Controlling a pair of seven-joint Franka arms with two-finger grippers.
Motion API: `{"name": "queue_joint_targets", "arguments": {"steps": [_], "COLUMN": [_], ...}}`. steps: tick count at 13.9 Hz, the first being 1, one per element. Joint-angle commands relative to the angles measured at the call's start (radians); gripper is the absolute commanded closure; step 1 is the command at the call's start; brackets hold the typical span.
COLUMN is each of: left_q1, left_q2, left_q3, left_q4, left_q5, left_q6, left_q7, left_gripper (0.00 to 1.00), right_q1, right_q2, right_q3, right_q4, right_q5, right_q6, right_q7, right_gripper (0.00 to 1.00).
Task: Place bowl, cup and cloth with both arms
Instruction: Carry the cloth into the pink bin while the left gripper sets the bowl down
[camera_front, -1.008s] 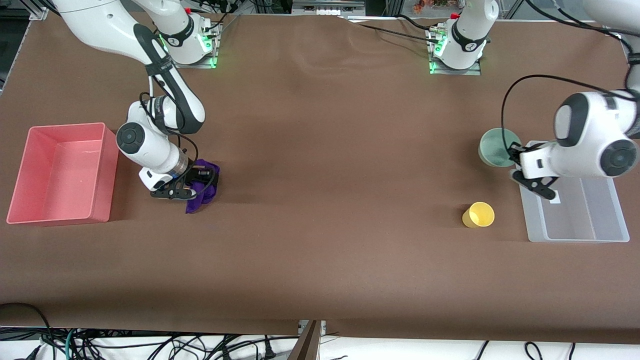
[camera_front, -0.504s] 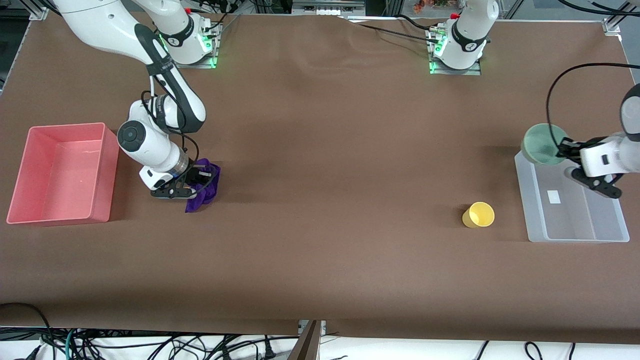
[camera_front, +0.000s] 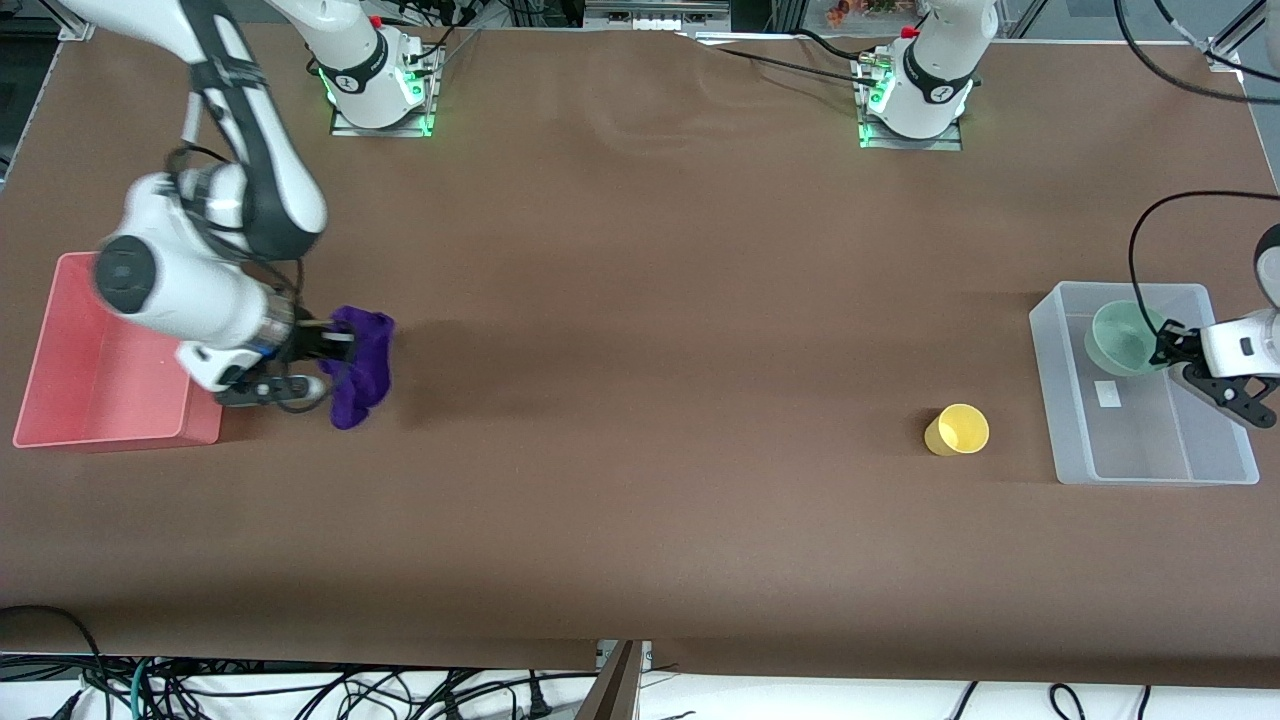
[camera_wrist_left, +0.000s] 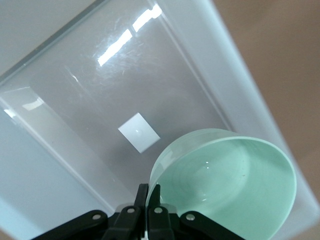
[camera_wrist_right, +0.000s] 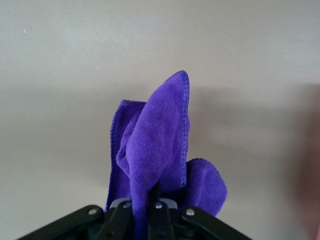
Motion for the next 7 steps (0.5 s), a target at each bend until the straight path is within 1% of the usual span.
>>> {"name": "queue_joint_targets", "arguments": {"steps": [1,3,4,6,7], "left_q1": [0.02,0.041,0.049,0.054,0.054], "left_q2": [0.054,0.093,0.108,0.126,0.128], "left_q3": [-0.011,-0.011,-0.011,-0.011,-0.011], "left_q4": [0.035,0.034,0.034,0.034,0.034], "left_q5": [0.018,0.017,0.017,0.015,0.015], "left_q6": [0.032,0.063,0.075,0.077,0.077], "left_q7": [0.033,0.05,0.05,0.05,0.05], "left_gripper": [1.0,1.0,1.0,1.0,0.98], "right_q1": [-0.006,-0.006,-0.006,-0.006,-0.006], "right_q2": [0.01,0.012,0.01,0.0,0.0], "right_q3": [-0.079,-0.148,-0.176,-0.237,-0.277], "right_q4": [0.171,0.242,0.259,0.275,0.275], "right_q5": [-0.008,-0.011,-0.029,-0.107,-0.126], "right_q6": [-0.24,-0.346,-0.372,-0.386,-0.388], "right_q7": [-0.136,-0.239,-0.274,-0.372,-0.442], "right_gripper": [1.0,1.0,1.0,1.0,1.0]}}
